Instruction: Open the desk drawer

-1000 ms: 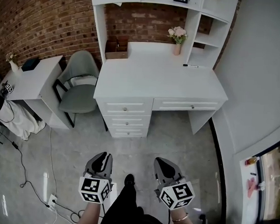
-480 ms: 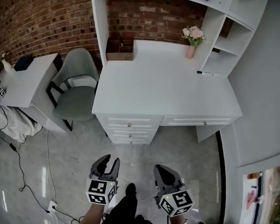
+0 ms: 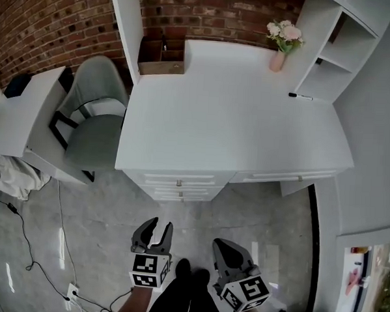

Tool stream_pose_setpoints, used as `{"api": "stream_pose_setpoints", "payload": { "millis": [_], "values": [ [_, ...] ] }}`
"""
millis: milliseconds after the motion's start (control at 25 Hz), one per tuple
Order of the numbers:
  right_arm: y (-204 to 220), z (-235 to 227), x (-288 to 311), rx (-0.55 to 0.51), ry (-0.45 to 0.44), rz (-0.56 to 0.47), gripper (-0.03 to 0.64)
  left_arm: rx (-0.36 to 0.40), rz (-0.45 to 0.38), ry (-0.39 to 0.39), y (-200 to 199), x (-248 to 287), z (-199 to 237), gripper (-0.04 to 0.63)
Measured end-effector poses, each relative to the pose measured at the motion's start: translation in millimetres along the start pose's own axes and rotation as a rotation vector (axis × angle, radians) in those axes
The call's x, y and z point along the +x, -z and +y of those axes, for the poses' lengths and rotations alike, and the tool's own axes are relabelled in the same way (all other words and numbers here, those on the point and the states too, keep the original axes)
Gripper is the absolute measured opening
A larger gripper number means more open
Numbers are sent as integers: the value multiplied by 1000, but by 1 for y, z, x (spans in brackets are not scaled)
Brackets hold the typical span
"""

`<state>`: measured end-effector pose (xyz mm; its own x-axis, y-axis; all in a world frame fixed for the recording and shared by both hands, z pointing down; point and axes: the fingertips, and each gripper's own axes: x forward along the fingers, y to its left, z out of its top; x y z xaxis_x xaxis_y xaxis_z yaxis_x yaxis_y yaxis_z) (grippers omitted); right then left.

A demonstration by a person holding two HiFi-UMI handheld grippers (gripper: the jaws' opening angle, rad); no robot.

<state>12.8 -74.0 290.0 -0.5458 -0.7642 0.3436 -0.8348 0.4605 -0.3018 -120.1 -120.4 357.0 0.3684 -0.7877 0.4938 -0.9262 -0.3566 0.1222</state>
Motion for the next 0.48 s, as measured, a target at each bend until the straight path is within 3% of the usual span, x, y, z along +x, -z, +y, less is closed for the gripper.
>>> {"api": "stream_pose_setpoints", "payload": {
  "millis": [240,480],
  "values": [
    [28,-21,26,39,10,58,5,-22,38,-36,40,54,9,144],
    [69,-51,45,78,8,14,5,-25,62,-52,82,99,1,149]
  ]
}}
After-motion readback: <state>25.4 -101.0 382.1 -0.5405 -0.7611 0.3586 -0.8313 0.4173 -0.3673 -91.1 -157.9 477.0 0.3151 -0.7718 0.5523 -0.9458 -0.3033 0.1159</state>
